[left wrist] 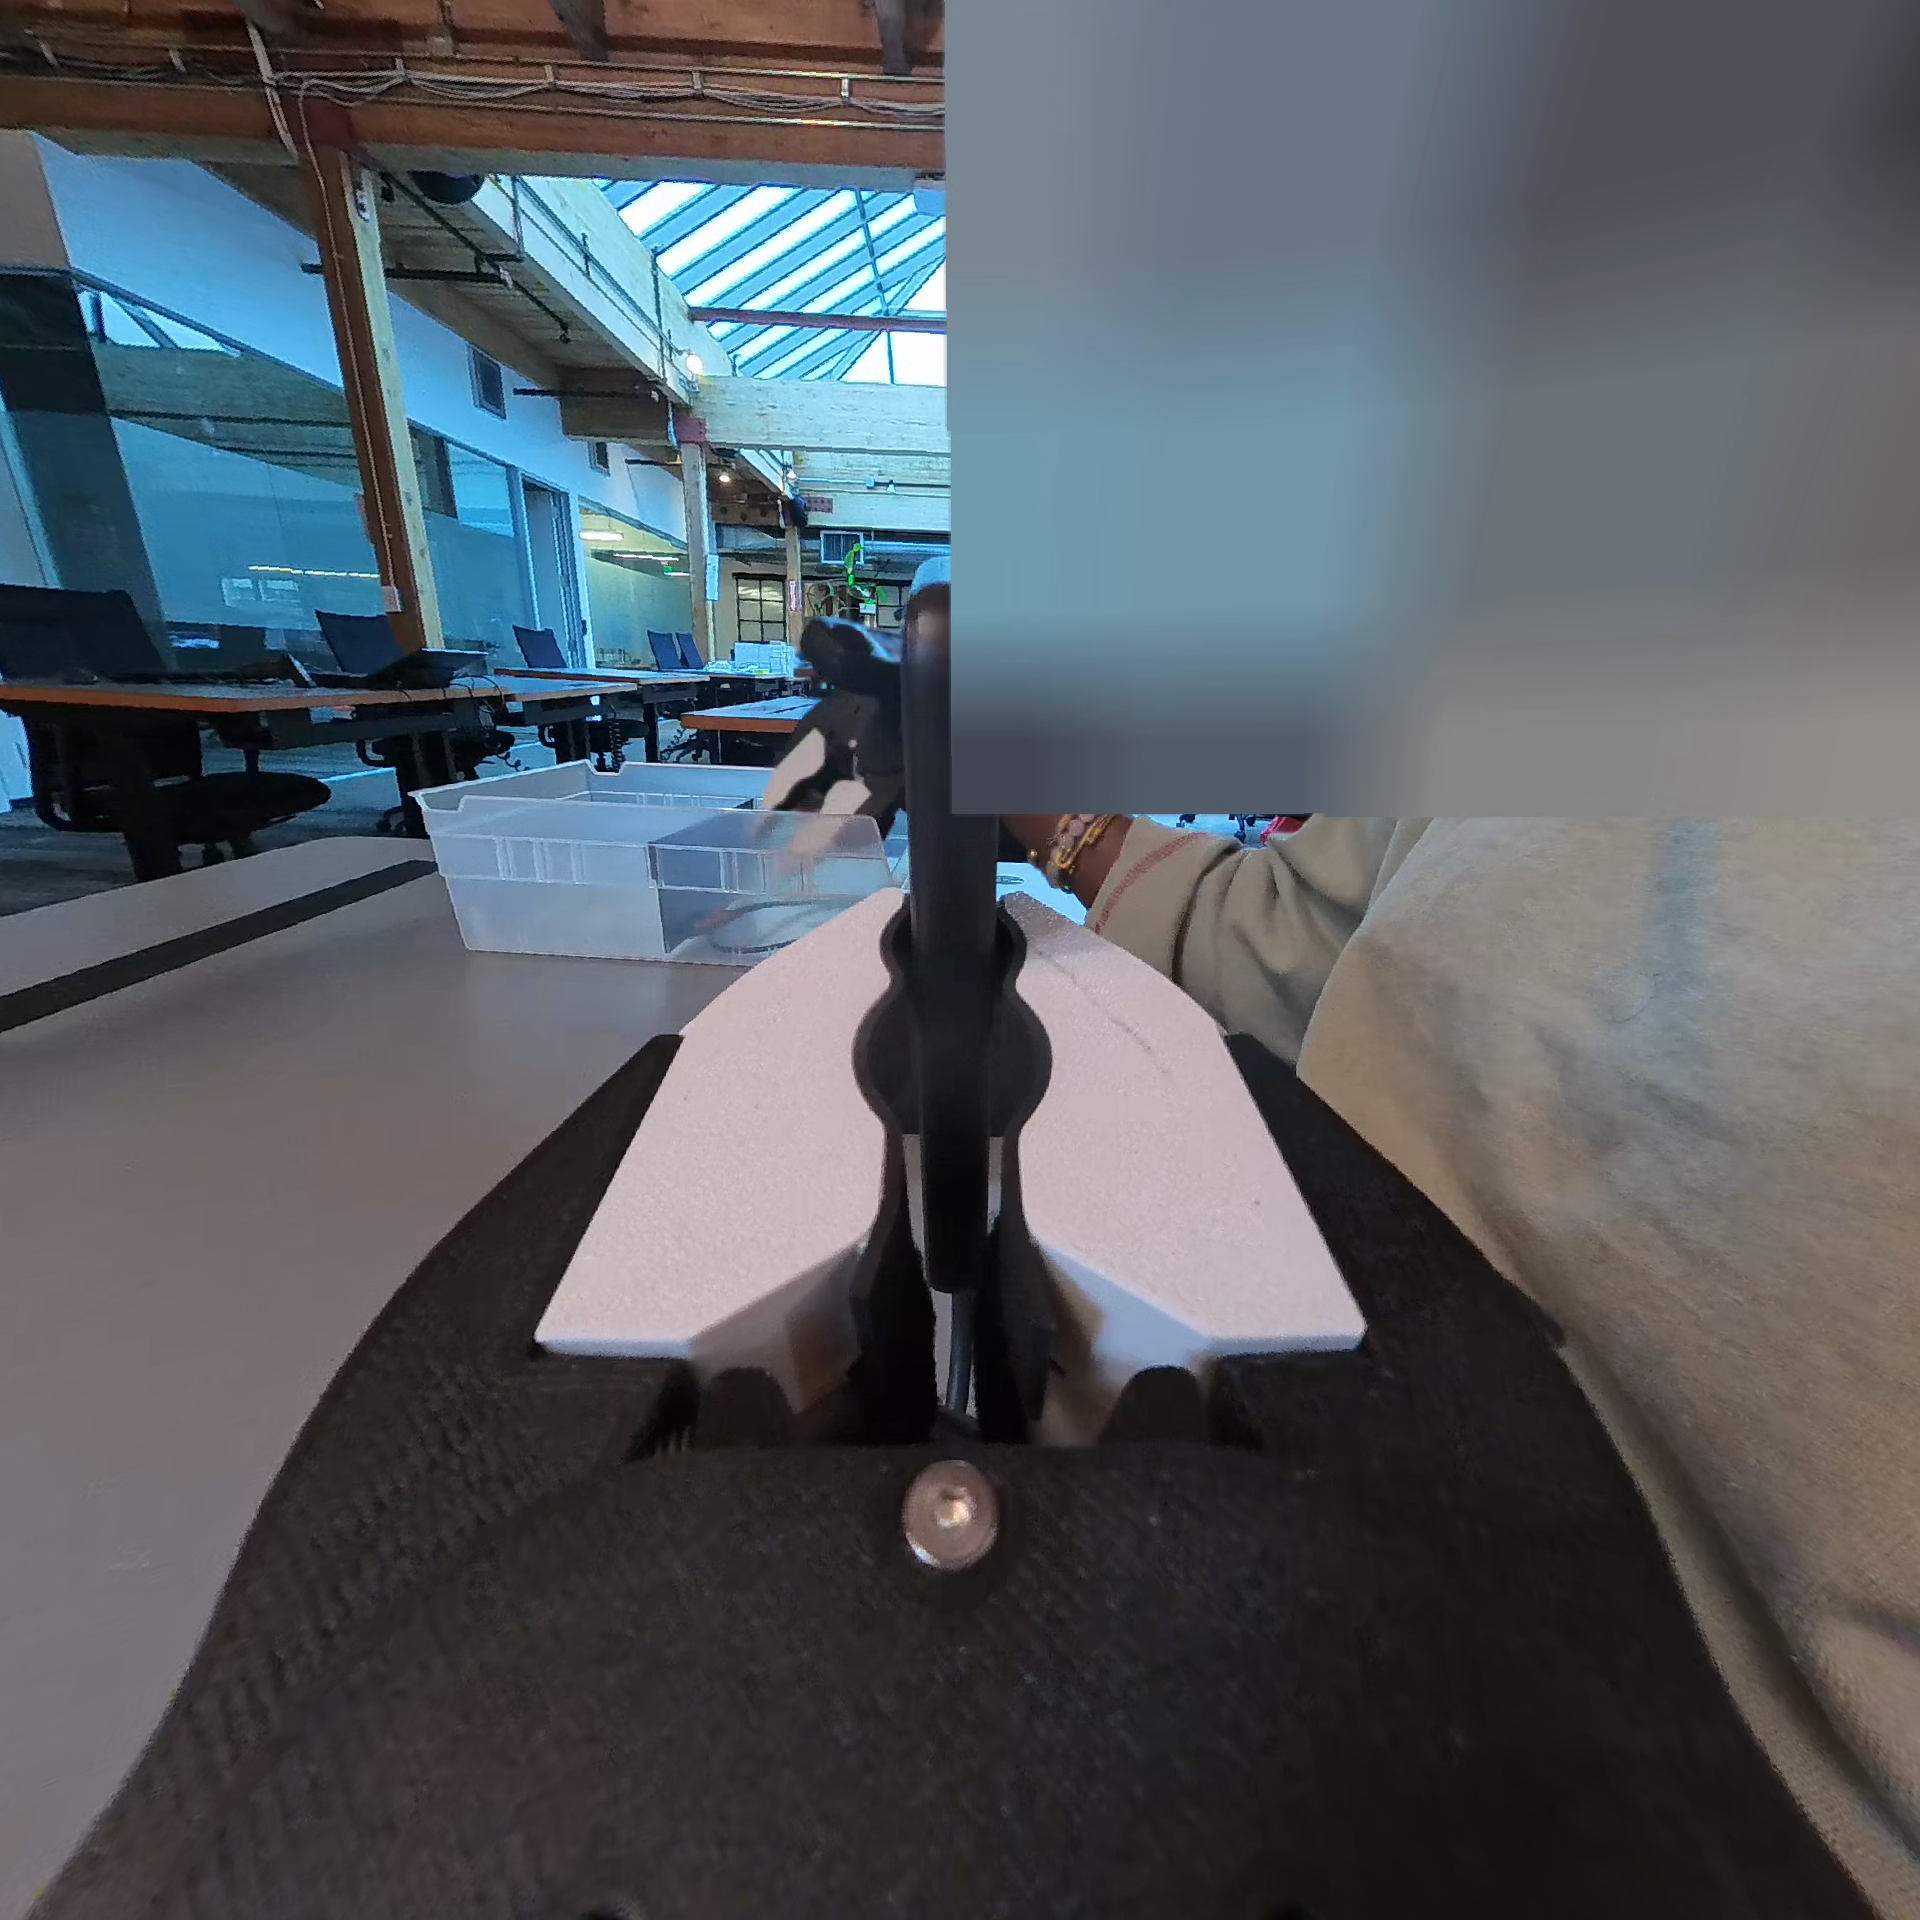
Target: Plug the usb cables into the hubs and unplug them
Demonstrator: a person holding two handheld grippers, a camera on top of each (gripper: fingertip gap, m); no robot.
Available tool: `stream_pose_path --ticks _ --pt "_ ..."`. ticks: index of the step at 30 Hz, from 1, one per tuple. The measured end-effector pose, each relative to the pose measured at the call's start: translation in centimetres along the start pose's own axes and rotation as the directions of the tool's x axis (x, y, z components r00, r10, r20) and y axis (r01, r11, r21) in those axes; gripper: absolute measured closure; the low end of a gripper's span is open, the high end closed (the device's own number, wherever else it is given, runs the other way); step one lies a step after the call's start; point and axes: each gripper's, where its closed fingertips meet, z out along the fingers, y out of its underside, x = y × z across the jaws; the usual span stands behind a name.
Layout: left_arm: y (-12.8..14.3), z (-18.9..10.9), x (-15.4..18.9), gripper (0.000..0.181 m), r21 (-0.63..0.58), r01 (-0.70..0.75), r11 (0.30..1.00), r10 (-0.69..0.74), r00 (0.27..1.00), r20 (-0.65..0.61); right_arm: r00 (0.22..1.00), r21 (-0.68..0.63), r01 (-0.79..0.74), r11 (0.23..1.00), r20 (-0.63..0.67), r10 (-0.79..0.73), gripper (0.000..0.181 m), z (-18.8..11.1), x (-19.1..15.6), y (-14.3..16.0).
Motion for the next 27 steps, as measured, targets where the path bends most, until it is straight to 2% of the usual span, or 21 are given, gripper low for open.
stream_pose_path --ticks 3,5,7,9,11,12,13,15,18,19,20,21,23,27 --pt "0.0 0.0 -0.1 0.169 0.0 0.006 1.0 -0.006 1.0 0.004 0.979 0.192 -0.107 0.975 -0.149 0.137 0.149 -3.2 2.0 -3.4" --pt "0.0 0.0 -0.1 0.169 0.0 0.008 1.0 -0.008 1.0 0.006 0.961 0.407 -0.146 0.902 -0.159 0.228 0.149 -6.3 1.9 -7.7" --pt "0.0 0.0 -0.2 0.169 0.0 0.01 1.0 -0.01 1.0 0.009 0.969 0.643 -0.157 0.75 -0.045 0.242 0.15 -10.1 -0.3 -13.5" --pt "0.0 0.0 -0.1 0.169 -0.002 0.006 1.0 -0.006 1.0 0.01 0.981 0.807 -0.187 0.561 0.125 0.146 0.164 -14.1 -4.6 -19.5" --pt "0.2 0.1 -0.1 0.169 -0.012 0.0 1.0 0.0 1.0 0.01 0.954 0.87 -0.253 0.424 0.296 -0.037 0.165 -17.2 -10.3 -24.4" --pt "0.3 0.2 -0.1 0.169 -0.019 -0.004 1.0 0.004 1.0 0.01 0.921 0.873 -0.288 0.395 0.365 -0.136 0.163 -18.1 -13.2 -26.4" --pt "0.4 0.2 0.0 0.169 -0.028 -0.009 1.0 0.01 1.0 0.01 0.882 0.867 -0.315 0.387 0.418 -0.219 0.159 -18.5 -16.0 -28.1" --pt "0.6 0.4 0.2 0.169 -0.045 -0.025 0.999 0.026 1.0 0.008 0.8 0.841 -0.334 0.425 0.491 -0.343 0.15 -18.2 -20.9 -30.6" --pt "1.1 0.7 0.4 0.169 -0.079 -0.051 0.996 0.052 0.999 0.002 0.711 0.799 -0.348 0.491 0.566 -0.417 0.142 -16.5 -26.1 -33.4" --pt "1.3 0.8 0.5 0.169 -0.091 -0.061 0.994 0.061 0.998 -0.003 0.683 0.787 -0.34 0.515 0.583 -0.44 0.142 -16.0 -27.6 -33.8" --pt "1.4 0.9 0.7 0.169 -0.102 -0.07 0.992 0.07 0.998 -0.007 0.672 0.783 -0.304 0.543 0.58 -0.461 0.155 -15.2 -28.9 -33.9" --pt "1.5 0.9 0.8 0.169 -0.109 -0.08 0.991 0.079 0.997 -0.012 0.684 0.789 -0.264 0.554 0.558 -0.469 0.166 -14.5 -29.4 -34.0" --pt "1.3 0.8 0.9 0.166 -0.108 -0.099 0.989 0.098 0.995 -0.012 0.699 0.799 -0.278 0.534 0.549 -0.458 0.167 -14.6 -29.0 -33.9" --pt "-1.1 -0.7 0.1 0.137 -0.05 -0.135 0.99 0.138 0.988 0.067 0.764 0.811 -0.369 0.454 0.543 -0.349 0.169 -15.6 -24.6 -32.8"
